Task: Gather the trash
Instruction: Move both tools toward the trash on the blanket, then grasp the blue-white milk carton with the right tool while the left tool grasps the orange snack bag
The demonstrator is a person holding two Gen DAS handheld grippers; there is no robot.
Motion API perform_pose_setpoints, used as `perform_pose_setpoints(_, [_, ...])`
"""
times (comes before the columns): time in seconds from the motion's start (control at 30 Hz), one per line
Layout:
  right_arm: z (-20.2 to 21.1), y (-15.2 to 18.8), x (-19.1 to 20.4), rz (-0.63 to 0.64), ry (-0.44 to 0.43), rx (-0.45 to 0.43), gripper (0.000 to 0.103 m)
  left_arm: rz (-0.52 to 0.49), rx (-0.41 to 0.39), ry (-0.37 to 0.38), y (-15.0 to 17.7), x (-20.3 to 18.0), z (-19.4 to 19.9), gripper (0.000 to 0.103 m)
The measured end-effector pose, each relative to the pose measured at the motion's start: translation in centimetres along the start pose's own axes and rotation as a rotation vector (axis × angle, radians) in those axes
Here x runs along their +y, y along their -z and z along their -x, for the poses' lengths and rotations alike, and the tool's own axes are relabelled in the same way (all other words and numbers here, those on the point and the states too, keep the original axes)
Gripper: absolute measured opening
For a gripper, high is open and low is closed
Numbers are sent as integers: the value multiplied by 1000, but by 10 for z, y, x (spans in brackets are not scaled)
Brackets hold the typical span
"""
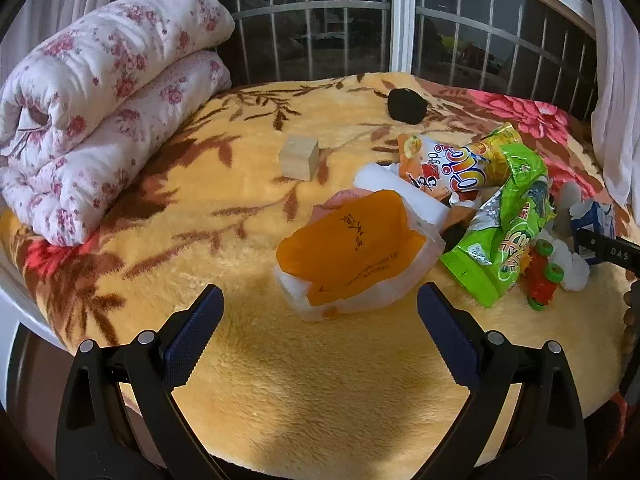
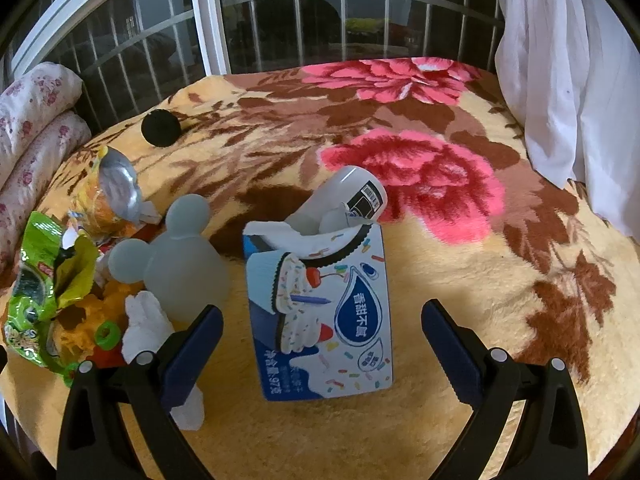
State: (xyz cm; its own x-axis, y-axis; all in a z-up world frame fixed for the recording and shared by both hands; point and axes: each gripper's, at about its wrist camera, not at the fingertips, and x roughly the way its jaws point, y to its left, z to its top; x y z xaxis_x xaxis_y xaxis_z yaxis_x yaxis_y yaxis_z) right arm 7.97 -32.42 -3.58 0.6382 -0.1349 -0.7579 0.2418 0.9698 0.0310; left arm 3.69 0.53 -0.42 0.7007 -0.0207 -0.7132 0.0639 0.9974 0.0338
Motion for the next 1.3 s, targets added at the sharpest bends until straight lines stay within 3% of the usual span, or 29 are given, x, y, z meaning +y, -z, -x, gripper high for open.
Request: perform_pose_setpoints(1.3, [-8,-2,1,-2,-9,17,98,33,6,-2,-2,7,-4,95])
